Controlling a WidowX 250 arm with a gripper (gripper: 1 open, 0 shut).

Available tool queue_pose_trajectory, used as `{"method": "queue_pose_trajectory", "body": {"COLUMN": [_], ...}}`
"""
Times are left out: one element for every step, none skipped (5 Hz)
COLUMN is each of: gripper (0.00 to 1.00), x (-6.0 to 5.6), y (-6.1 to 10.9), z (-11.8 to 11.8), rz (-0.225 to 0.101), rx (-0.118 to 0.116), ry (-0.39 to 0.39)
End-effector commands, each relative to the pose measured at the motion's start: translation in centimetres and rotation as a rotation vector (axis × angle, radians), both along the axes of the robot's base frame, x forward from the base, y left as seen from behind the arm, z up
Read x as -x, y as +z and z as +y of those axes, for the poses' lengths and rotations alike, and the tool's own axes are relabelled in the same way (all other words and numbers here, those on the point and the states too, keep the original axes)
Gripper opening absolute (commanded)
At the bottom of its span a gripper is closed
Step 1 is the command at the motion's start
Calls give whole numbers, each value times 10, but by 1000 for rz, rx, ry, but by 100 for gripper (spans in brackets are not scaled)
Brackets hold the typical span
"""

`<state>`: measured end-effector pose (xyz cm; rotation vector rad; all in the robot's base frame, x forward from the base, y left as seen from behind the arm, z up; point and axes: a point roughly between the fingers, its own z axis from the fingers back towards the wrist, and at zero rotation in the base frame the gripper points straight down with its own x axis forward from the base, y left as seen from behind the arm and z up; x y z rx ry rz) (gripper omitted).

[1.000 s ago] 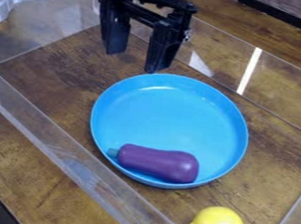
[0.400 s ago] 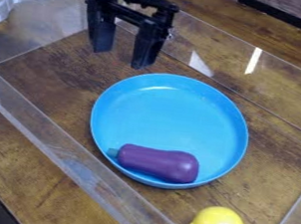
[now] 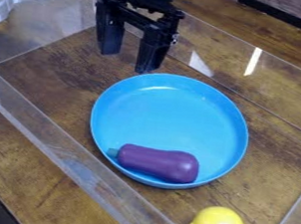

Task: Move the carrot to the right side

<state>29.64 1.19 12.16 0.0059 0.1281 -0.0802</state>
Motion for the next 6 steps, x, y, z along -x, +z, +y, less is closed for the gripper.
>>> {"method": "queue_pose_trajectory", "body": {"gripper": [100, 100, 100, 100, 100, 100], "x": [-12, -16, -11, -2, 6, 12], "y": [12, 12, 22, 19, 16, 20], "z": [-11, -21, -23, -16, -8, 2], "rz": [-53, -54, -56, -66, -75, -84], "rx": [-3, 2, -6, -7, -6, -13], "ry": [-90, -158, -188, -207, -221, -235]}}
